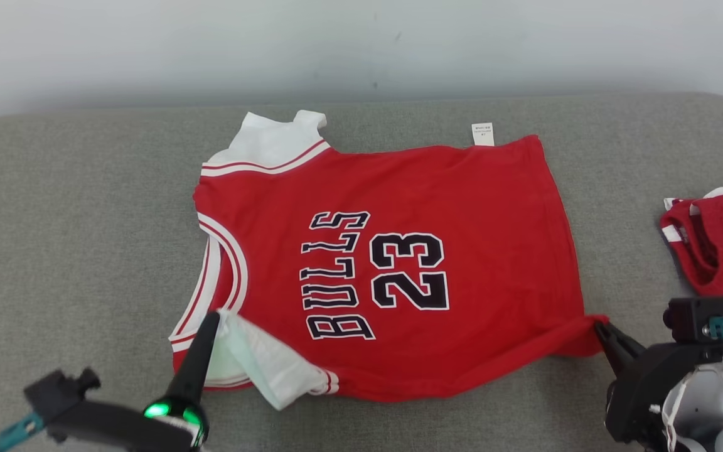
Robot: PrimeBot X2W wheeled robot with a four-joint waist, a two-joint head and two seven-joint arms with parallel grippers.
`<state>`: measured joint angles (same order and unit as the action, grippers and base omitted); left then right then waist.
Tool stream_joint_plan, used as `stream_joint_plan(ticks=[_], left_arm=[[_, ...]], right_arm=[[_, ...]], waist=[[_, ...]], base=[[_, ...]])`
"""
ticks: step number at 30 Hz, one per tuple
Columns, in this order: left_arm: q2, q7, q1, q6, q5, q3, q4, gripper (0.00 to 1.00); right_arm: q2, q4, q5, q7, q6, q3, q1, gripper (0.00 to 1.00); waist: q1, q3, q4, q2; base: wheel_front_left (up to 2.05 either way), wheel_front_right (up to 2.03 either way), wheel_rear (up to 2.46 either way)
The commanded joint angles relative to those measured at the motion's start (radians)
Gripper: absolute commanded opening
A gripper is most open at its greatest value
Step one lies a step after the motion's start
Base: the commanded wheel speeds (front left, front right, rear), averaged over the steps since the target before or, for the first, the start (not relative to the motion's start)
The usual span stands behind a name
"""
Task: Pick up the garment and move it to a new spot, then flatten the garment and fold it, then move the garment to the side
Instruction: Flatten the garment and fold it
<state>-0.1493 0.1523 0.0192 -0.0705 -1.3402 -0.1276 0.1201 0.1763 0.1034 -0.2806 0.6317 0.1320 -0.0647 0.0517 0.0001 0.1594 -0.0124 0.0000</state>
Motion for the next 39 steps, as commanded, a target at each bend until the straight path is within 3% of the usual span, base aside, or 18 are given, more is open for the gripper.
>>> stream_joint_plan(ticks=[1,11,18,39], left_arm=[[0.002,-0.011,0.044,0.0,0.03,-0.007,-0.027,0.0],[0.0,-0.157,0.254,0.035,0.24,-0.024,-0.232,0.0],[0.004,-0.194,0.361,0.027,0.322,-0.063,-0.335,0.0],[0.001,-0.271,0.48,0.002,0.357,-0.06,-0.452,0.0]], right_arm=[[0.001,-0.018,0.0,-0.019,-0.002,0.004,0.026,0.0],[-0.026,-0.149,0.056,-0.144,-0.002,0.004,0.129,0.0],[-0.038,-0.216,0.094,-0.198,-0.002,0.023,0.187,0.0],[-0.035,-0.294,0.144,-0.344,-0.002,0.016,0.304,0.0]], waist=[[-0.0001,0.012,-0.004,0.0],[-0.0001,0.047,-0.016,0.0],[-0.0001,0.074,-0.023,0.0],[-0.0001,0.135,-0.025,0.0]], base=[[0.0,0.0,0.0],[0.0,0.0,0.0],[0.0,0.0,0.0],[0.0,0.0,0.0]])
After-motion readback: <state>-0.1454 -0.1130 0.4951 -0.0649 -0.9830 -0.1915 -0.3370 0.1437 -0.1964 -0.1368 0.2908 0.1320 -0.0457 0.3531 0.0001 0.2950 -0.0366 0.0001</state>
